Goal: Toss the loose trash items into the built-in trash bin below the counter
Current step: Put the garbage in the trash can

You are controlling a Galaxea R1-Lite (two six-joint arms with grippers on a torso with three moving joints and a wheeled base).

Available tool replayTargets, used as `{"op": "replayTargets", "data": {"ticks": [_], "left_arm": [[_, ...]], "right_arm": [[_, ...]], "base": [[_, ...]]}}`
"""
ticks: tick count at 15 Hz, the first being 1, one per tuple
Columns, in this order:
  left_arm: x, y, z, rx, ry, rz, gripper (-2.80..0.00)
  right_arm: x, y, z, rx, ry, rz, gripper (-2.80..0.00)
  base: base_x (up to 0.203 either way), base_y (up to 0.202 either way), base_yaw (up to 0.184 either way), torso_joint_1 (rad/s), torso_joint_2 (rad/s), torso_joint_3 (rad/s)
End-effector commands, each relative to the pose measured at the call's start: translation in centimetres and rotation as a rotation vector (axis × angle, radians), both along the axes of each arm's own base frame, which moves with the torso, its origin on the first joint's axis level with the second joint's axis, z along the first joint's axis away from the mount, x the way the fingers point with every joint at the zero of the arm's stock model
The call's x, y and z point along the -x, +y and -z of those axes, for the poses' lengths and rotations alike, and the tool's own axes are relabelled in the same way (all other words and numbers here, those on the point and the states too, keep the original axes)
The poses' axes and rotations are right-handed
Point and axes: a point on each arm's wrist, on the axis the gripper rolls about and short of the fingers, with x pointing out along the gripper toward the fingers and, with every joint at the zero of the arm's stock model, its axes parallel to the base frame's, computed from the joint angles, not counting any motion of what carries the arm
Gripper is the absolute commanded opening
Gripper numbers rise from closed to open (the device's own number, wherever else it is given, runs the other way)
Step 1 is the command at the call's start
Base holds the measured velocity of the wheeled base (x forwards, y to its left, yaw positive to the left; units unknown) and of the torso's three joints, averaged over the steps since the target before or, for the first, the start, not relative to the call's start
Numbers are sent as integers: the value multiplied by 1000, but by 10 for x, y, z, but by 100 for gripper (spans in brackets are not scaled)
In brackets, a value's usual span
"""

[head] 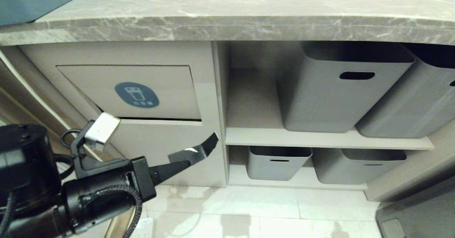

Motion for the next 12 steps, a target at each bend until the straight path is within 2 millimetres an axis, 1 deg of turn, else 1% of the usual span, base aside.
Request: {"op": "replayTargets", "data": {"ticks": [1, 2, 4, 5, 7, 9, 12], "left_arm": [[-4, 10, 4, -77, -64, -33, -280], [-5, 19, 13, -150, -89, -55, -280], [-9, 38, 26, -234, -101, -131, -280], [-13, 47, 29, -259, -110, -179, -280], [-19, 66, 28, -275, -145, -288, -280], [-28, 83, 18, -259, -249, -403, -280], [-50, 101, 16, -250, -352, -523, -280]], "right_arm": [[15, -1, 18, 26, 82, -6, -280], [14, 0, 22, 37, 141, -72, -280], [14, 1, 22, 46, 140, -118, -280], [14, 2, 23, 41, 149, -137, -280], [15, 3, 26, 32, 181, -201, -280], [15, 4, 35, 10, 234, -252, -280], [15, 4, 35, 4, 232, -251, -280]], "base": [[0, 0, 0, 0, 0, 0], [0, 0, 0, 0, 0, 0], [0, 0, 0, 0, 0, 0], [0, 0, 0, 0, 0, 0], [0, 0, 0, 0, 0, 0], [0, 0, 0, 0, 0, 0], [0, 0, 0, 0, 0, 0]]}}
